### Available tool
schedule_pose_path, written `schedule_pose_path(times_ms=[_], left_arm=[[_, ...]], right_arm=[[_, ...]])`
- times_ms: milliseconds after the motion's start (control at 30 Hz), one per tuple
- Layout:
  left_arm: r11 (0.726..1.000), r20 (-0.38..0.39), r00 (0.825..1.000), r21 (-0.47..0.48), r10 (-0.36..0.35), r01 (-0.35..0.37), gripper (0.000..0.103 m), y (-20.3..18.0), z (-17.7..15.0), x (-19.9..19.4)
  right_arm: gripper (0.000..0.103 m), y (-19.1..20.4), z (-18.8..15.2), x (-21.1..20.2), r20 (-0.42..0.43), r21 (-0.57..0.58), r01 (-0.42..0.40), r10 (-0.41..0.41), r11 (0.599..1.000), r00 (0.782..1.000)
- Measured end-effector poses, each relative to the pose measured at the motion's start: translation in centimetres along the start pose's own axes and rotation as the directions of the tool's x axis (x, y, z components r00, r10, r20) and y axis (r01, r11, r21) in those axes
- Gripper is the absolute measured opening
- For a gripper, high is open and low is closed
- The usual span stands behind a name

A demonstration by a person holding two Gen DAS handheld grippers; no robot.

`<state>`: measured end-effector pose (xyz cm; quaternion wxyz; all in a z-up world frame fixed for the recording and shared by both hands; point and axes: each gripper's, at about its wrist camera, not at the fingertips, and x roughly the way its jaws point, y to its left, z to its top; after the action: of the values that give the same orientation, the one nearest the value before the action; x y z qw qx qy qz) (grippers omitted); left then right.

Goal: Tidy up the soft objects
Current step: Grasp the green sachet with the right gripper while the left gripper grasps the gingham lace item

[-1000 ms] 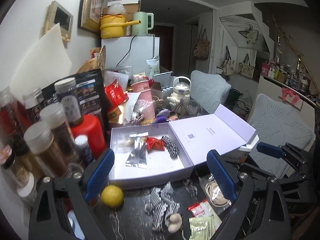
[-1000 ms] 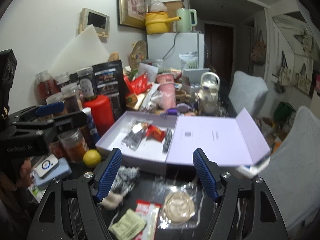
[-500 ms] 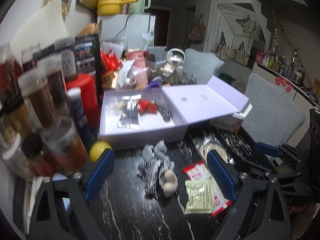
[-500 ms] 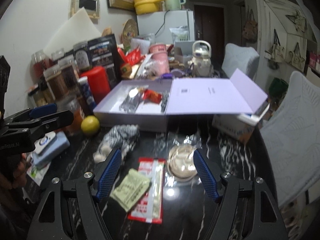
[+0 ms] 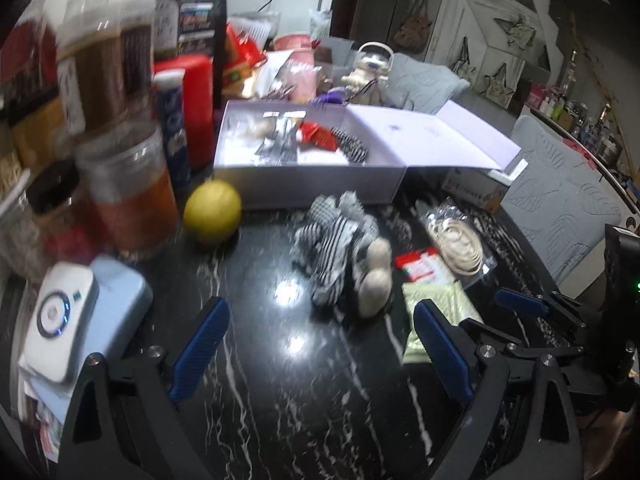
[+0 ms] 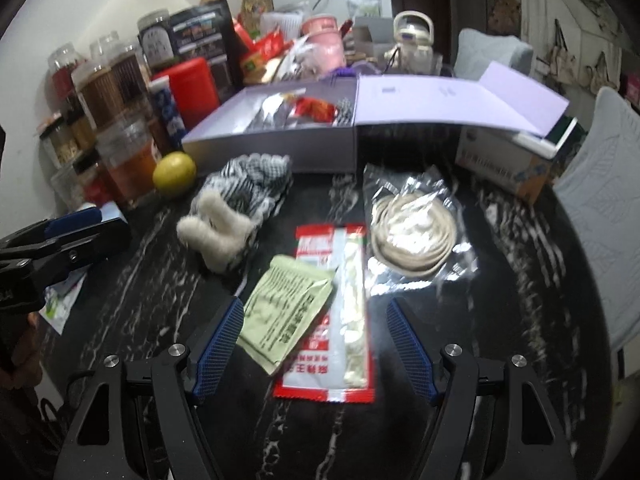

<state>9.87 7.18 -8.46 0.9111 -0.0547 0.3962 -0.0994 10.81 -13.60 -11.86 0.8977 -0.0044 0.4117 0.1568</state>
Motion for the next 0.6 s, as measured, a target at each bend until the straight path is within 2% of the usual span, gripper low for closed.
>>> schedule_pose_path(times_ms=[333, 433, 600], left_arm=[[0.998, -0.009, 1.000, -0.062, 0.019, -0.020, 0.095, 2.7, -0.6, 0.4], [0.997, -0.001, 1.000, -0.083, 0.008, -0.009, 0.095, 3.3, -0.5, 0.2], [0.996, 0.002, 1.000, -0.089, 0.014, -0.014, 0.095, 3.5, -0.5, 0.4]], right_arm=[[0.073, 2.5, 0.4, 3.4, -0.055, -0.028, 0.011, -0.012, 1.000, 0.998], [0.073, 3.1, 0.8, 4.0, -0.057, -0.054, 0.055, -0.058, 0.997, 0.997], [0.060, 4.7, 0.1, 4.8, -0.025, -0.192, 0.173, -0.181, 0.966, 0.983]])
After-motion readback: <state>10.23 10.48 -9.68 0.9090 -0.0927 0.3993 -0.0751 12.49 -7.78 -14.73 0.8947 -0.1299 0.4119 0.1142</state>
